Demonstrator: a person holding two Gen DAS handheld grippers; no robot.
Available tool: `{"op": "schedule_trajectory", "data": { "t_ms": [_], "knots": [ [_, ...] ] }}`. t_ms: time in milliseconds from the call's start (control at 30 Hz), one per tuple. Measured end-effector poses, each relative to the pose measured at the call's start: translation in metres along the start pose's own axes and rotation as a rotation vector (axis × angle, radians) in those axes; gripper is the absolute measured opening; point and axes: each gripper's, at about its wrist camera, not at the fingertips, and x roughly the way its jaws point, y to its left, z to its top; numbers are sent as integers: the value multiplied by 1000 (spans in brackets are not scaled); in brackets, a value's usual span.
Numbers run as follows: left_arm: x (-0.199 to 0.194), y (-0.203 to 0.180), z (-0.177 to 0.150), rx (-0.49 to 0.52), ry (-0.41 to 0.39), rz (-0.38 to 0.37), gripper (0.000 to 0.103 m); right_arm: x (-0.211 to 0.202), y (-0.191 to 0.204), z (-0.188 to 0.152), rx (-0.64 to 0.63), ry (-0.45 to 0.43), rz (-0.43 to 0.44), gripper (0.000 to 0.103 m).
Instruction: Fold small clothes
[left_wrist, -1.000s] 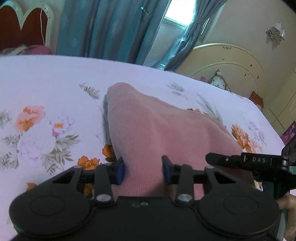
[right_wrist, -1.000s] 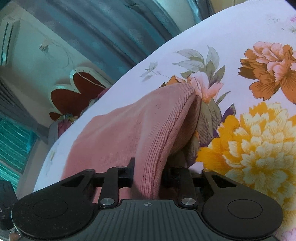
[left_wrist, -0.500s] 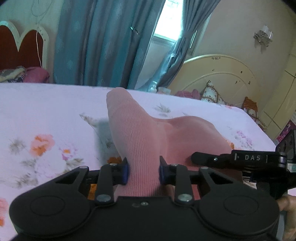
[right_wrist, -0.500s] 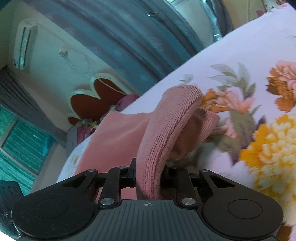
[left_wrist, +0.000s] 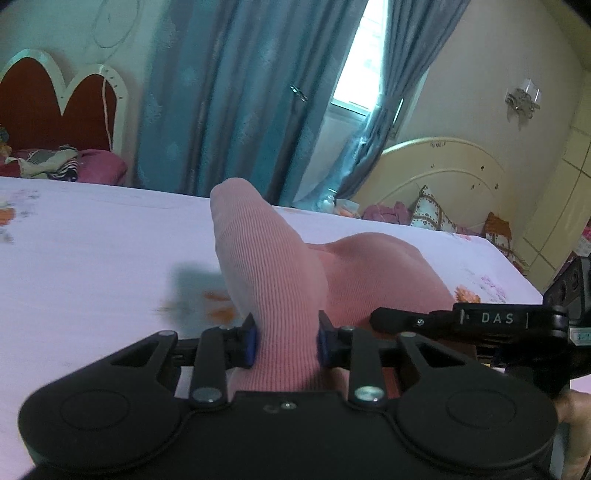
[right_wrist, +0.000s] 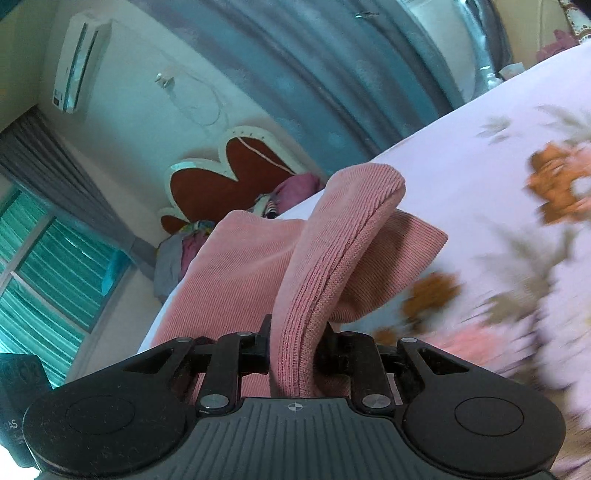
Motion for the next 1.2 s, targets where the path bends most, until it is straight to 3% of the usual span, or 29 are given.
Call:
{"op": "schedule_trajectory", "data": {
  "t_ms": [367, 533, 700, 833, 1000, 1133, 1200],
  "knots": [
    [-47, 155, 14, -26, 1, 92, 28, 142, 114, -60, -7, 57, 53, 22],
    [-44, 201, 10, -45, 10, 135, 28, 196, 127, -69, -24, 100, 37, 22],
    [-28, 247, -17, -78, 68, 202, 30, 228, 112, -78, -31, 133, -51, 22],
    [-24, 256, -32, -57, 67, 211, 36, 233, 97, -77, -50, 154, -108, 22],
    [-29, 251, -23, -43, 67, 220, 38, 226, 96, -79, -17, 144, -119, 28],
    [-44, 251, -16, -35, 5, 230, 36, 216, 88, -68, 24, 107, -131, 53],
    [-47, 249, -10, -9, -29, 221, 36, 217, 82, -62, 71, 97, -127, 54]
  ]
}}
